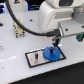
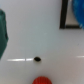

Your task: Insert the blue gear onto the right peg, followed by the red gear

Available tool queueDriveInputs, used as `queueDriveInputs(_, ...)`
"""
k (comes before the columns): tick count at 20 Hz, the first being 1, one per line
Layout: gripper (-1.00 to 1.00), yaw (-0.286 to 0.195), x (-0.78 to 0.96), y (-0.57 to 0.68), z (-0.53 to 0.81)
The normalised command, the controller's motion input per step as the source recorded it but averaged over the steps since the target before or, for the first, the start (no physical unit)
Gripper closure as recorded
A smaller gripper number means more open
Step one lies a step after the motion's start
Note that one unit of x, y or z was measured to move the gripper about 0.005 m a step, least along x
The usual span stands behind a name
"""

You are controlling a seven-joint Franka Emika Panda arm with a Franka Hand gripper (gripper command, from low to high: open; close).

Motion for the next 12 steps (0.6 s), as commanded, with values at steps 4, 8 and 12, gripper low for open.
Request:
queueDriveInputs(4,-1.00,0.000,-0.70,0.21,-0.07)
queueDriveInputs(8,-1.00,0.000,-0.71,0.13,-0.08)
queueDriveInputs(12,-1.00,0.000,-0.62,0.15,-0.10)
